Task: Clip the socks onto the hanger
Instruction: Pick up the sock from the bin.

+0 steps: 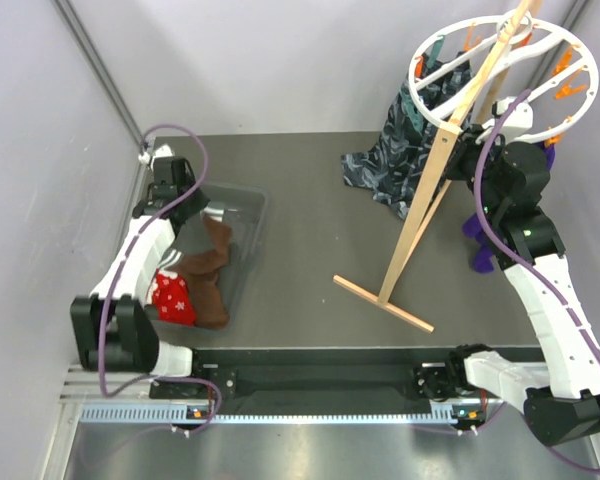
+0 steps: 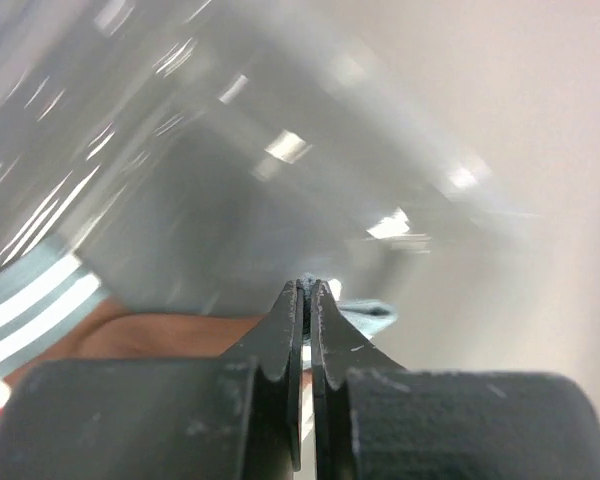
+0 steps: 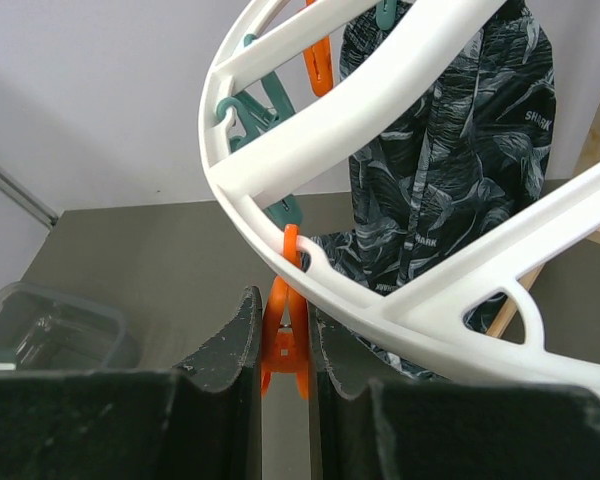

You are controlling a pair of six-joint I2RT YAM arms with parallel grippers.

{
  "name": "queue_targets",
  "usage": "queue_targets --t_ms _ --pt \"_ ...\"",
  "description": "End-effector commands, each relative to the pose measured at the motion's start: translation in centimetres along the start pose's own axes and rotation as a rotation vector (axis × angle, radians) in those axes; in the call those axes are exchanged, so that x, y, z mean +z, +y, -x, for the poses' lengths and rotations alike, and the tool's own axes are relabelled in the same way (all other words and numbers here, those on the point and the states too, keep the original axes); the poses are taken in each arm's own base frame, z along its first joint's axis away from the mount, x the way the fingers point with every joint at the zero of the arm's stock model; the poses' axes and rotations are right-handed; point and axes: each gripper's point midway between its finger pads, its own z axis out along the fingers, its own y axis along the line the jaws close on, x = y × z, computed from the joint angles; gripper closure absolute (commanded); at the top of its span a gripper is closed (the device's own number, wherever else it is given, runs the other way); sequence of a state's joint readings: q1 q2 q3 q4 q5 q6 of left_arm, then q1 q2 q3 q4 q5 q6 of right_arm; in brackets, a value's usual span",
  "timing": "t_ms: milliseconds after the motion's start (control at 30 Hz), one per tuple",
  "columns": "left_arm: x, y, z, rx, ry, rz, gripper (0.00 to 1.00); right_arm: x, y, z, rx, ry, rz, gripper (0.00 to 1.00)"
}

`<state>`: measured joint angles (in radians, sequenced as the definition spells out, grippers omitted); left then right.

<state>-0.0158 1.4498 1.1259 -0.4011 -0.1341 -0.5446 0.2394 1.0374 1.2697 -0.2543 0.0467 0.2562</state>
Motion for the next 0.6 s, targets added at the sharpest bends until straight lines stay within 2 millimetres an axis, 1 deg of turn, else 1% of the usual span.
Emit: queue_targets --t_ms 0,67,100,167,200,233,267,300,333,367,400,433,467,500,533,567 --pt "-7.1 -8.1 6.3 0.024 -0.218 -0.316 1.0 -0.1 1.1 -0.5 -0.015 0.026 0.048 1.0" --pt "-9.4 -11.0 7.0 0.056 -0.243 -0.429 1.0 -0.2 1.3 -0.5 -0.019 0.026 0.056 1.0" --pt "-11.5 -13.9 7.6 0.089 -0.266 -0.536 1.0 -0.3 1.4 -0.4 -0.021 0.027 0.059 1.0" --pt "-13.3 -17.2 7.4 0.153 -0.283 -0.663 1.0 -0.3 1.5 -0.3 -0.024 0.026 0.062 1.0" --pt "-15.3 -20.1 7.1 0.188 -0.294 -0.782 1.0 -0.4 1.5 -0.2 -0.025 0.025 0.063 1.0" --pt "-16.2 -21.5 7.0 0.207 -0.301 -0.84 1.0 -0.5 1.7 -0.1 -0.027 0.023 0.068 1.0" --pt "-15.8 -22.9 6.3 0.234 -0.287 -0.886 1.0 -0.6 1.7 0.1 -0.027 0.017 0.069 1.0" --pt "-18.0 -25.8 5.9 0.275 -0.32 -1.014 1.0 -0.8 2.3 0.2 -0.029 0.013 0.098 1.0" --pt "-16.9 -27.2 4.6 0.304 -0.283 -1.053 1.0 -1.0 2.5 0.4 -0.035 0.005 0.114 1.0" --pt "-17.1 -28.4 4.0 0.318 -0.258 -1.11 1.0 -1.0 2.8 0.3 -0.04 0.006 0.125 1.0" --pt "-18.7 -30.3 4.0 0.331 -0.259 -1.185 1.0 -1.3 3.1 0.5 -0.045 -0.001 0.136 1.0" --pt "-19.5 -31.6 3.0 0.354 -0.222 -1.265 1.0 -1.4 3.4 0.6 -0.048 -0.006 0.15 1.0" --pt "-19.0 -33.4 2.8 0.367 -0.202 -1.301 1.0 -1.4 3.7 0.5 -0.055 -0.005 0.162 1.0" --pt "-19.4 -34.8 1.8 0.377 -0.169 -1.343 1.0 -1.6 3.9 0.6 -0.06 -0.008 0.168 1.0" --pt "-17.6 -36.0 -0.2 0.396 -0.094 -1.373 1.0 -1.6 3.9 0.7 -0.063 -0.012 0.17 1.0" --pt "-18.6 -37.3 0.5 0.398 -0.109 -1.411 1.0 -1.7 3.9 0.7 -0.061 -0.012 0.17 1.0"
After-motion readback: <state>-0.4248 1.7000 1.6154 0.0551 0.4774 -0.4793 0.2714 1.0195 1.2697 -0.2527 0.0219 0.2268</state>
